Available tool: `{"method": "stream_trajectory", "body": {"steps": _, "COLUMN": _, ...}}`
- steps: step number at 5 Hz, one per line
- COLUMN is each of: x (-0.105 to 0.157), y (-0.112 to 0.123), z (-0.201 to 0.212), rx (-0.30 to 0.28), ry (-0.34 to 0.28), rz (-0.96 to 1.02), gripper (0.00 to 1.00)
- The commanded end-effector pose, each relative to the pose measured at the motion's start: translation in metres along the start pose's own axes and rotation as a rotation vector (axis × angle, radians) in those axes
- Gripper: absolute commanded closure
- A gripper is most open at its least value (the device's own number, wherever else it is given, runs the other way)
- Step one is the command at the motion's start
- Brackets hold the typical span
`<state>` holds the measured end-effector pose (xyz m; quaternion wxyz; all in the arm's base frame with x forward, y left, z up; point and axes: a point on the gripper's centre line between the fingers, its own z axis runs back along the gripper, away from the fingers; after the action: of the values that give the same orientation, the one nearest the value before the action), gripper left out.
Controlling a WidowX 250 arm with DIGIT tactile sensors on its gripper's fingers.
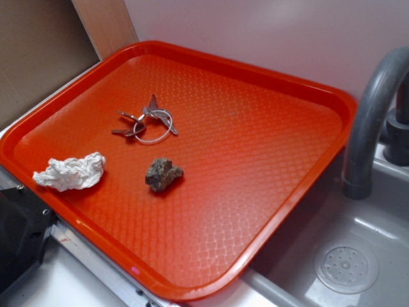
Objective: Grab the rock.
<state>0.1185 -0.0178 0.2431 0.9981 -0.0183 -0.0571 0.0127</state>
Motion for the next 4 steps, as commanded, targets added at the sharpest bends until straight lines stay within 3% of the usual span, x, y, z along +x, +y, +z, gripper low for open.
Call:
{"method": "stream_trajectory", "body": {"steps": 1, "x": 0.0, "y": 0.0, "z": 0.0, "rx": 0.0, "ry": 0.0, "rz": 0.0, "gripper": 0.0}}
{"method": "stream_trajectory", "body": {"steps": 2, "x": 0.01, "y": -0.016, "z": -0.01, "rx": -0.059, "ry": -0.054, "rz": 0.106, "gripper": 0.0}}
{"method": "stream_trajectory", "body": {"steps": 4, "x": 0.046, "y": -0.055, "z": -0.058, "rx": -0.066, "ry": -0.147, "rz": 0.292, "gripper": 0.0}}
